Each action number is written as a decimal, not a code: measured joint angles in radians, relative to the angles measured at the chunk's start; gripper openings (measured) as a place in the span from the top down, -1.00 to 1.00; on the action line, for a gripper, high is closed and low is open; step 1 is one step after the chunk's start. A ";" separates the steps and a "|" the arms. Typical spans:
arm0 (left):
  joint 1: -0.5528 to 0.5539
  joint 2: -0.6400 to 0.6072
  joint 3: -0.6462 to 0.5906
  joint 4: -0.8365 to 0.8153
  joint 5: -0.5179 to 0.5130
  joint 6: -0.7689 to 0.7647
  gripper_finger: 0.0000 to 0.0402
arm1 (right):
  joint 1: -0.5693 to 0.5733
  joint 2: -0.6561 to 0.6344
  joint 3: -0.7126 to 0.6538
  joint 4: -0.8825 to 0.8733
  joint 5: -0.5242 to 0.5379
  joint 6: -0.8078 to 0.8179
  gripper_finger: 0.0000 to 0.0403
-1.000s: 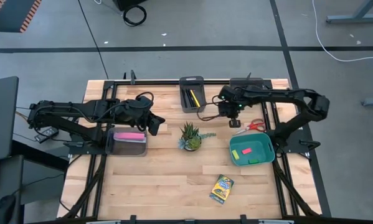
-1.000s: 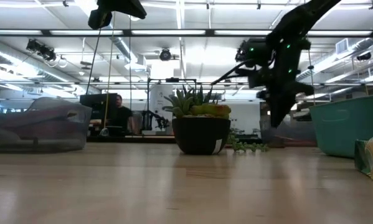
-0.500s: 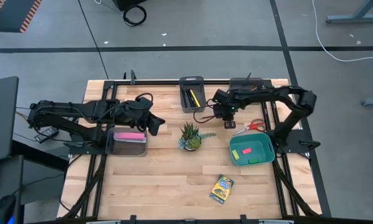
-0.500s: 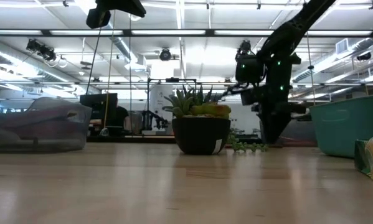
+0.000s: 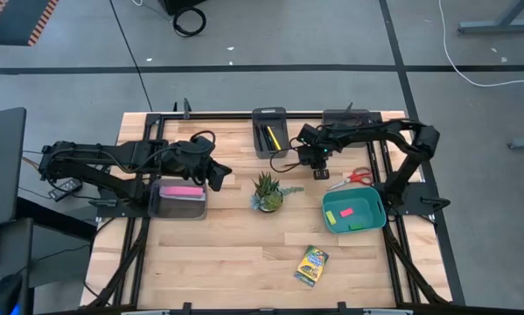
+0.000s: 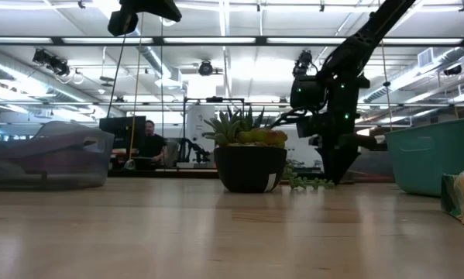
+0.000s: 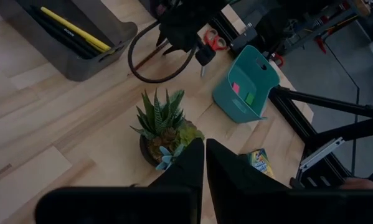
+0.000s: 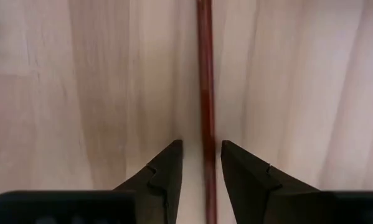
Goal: Sort crayons/erasers/pens/pencils in bins
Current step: Put the brown pencil into the right black bin
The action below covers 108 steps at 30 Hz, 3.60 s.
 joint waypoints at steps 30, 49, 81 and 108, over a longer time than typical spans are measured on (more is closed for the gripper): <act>-0.002 0.000 0.000 0.000 0.019 -0.017 0.88 | 0.004 -0.036 0.042 -0.036 -0.047 0.064 0.92; 0.000 0.000 0.000 0.000 0.019 0.031 0.89 | -0.005 -0.046 0.236 -0.192 -0.076 0.005 0.92; -0.002 0.000 0.000 0.003 0.019 -0.072 0.92 | -0.080 0.080 0.043 0.206 -0.142 -0.091 0.38; 0.011 0.000 0.000 0.002 0.018 -0.037 0.91 | 0.010 0.049 0.043 -0.166 -0.137 -0.022 0.85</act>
